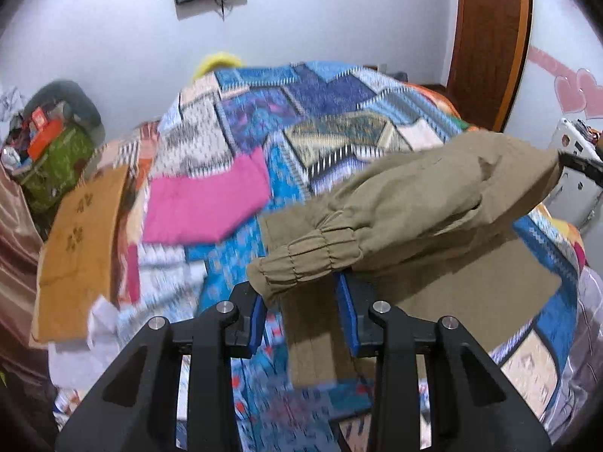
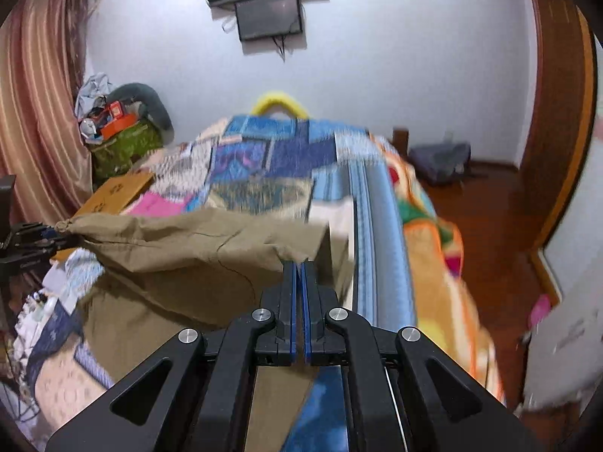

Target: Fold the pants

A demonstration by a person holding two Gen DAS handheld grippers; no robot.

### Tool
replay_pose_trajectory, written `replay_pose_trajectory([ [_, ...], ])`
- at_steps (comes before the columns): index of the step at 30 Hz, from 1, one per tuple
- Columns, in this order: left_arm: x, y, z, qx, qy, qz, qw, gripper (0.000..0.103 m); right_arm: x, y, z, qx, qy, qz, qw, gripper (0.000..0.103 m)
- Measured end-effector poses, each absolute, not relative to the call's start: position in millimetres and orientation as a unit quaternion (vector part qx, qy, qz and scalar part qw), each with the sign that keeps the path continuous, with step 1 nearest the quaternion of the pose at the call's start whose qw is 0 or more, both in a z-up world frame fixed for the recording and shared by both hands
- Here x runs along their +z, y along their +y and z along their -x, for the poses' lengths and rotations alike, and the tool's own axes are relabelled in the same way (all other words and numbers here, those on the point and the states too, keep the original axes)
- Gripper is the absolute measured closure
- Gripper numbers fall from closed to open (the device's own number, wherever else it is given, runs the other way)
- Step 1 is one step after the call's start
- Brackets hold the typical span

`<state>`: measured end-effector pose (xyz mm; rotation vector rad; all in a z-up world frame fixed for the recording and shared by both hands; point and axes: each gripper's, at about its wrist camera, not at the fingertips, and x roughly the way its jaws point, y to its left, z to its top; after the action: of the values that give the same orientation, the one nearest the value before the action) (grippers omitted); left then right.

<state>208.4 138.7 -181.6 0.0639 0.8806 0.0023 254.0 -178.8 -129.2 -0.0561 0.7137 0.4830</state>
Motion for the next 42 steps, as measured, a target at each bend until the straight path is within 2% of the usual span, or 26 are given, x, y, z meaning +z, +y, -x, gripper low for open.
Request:
replay_pose_trajectory([
  [10,-232.6,157.4,-160.6,0.040,0.483,-0.009,0.875,0.069,-191.1,-205.5,-198.6,0.226,0.415,-0.008,0.881,0.101],
  [18,-210.7,165.3,-146.0,0.052,0.471,0.011,0.880,0.068,-197.2,-196.4,-161.1,0.203,0.416,0.061,0.884,0.100],
  [21,-193.1,155.0,-149.5,0.039,0.454,0.012,0.890,0.060,-186.0,-185.4,-154.1,0.221,0.402,0.074,0.885,0.093],
  [23,-183.8,142.0,-152.0,0.024,0.443,0.006,0.896,0.053,-179.6,-176.3,-152.2,0.238,0.393,0.073,0.885,0.077],
  [26,-176.0,118.5,-157.8,-0.005,0.437,-0.011,0.899,0.053,-171.1,-156.6,-152.0,0.270,0.374,0.074,0.884,0.063],
  [37,-201.2,57.3,-175.2,-0.098,0.466,-0.043,0.878,0.053,-206.7,-81.5,-162.0,0.360,0.398,0.144,0.831,0.063],
  [42,-216.8,38.0,-175.0,-0.116,0.473,-0.073,0.870,0.053,-223.0,-82.1,-170.9,0.372,0.415,0.123,0.821,0.062],
])
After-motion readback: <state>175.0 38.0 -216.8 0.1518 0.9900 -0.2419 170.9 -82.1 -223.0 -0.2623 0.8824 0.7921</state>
